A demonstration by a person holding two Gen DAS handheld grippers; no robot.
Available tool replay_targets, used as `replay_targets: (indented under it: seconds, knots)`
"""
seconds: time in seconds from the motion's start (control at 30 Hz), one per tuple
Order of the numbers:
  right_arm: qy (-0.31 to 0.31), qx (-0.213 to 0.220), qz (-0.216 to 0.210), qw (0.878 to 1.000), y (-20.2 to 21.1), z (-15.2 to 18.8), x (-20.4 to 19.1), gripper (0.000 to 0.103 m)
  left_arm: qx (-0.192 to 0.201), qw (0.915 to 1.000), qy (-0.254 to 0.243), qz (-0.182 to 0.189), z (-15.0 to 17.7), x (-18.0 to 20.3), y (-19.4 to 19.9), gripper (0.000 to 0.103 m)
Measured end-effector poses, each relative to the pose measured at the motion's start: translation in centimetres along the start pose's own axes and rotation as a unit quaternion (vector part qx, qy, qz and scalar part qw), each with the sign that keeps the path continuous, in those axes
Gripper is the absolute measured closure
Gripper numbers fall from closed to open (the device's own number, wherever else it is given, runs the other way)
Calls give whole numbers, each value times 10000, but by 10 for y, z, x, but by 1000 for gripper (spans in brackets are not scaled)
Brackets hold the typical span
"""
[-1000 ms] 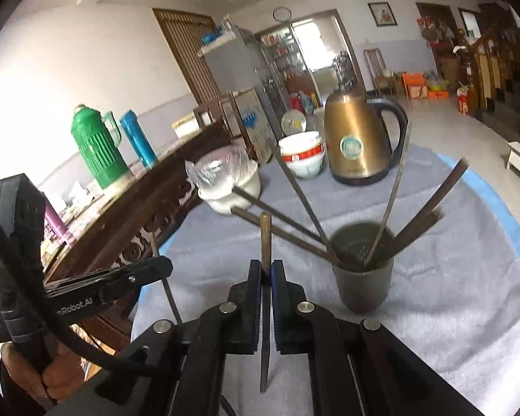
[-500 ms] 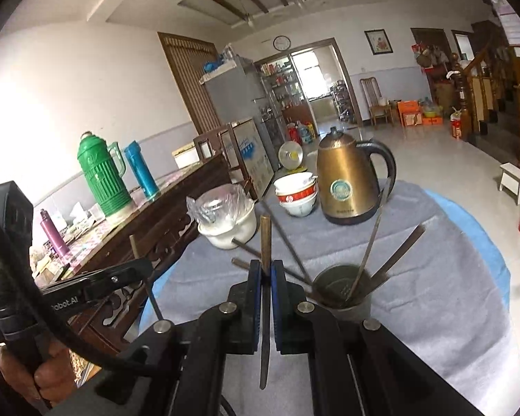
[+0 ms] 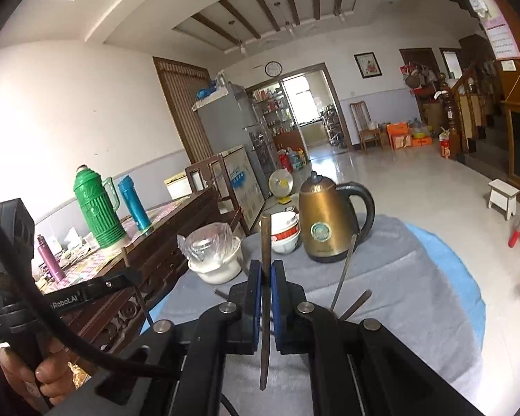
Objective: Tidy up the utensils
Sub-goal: 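Carry both held sticks up and over the grey cup opening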
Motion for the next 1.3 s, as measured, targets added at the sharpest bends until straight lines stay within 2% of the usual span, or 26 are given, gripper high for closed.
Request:
replay_targets:
  seconds: [0.4,0.63,0.9,1.3]
  knots:
    - [32,363,150,9992,-1,-28,10,97,521,9986,-16,113,-48,30,-12,98]
    - [-146,401,292,9987,-13,-33,25,97,753,9971,-15,93,-61,46,-30,98]
    - [-374,454,503,9970,-23,-32,46,97,1109,9936,-112,-173,-61,60,-47,98]
    - [-595,586,753,9937,-33,-22,66,97,1101,9933,-18,-360,-40,62,-81,98]
Point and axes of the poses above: each gripper's, at about its wrist camera, not at the fingertips, and y roughly against the way its jaws point, x to its right, z to its underside, the point moved 1 cm from there along -y, roughly the way its jaws point, and after that the axes turned 9 degrees about x, right-handed, at the moved point
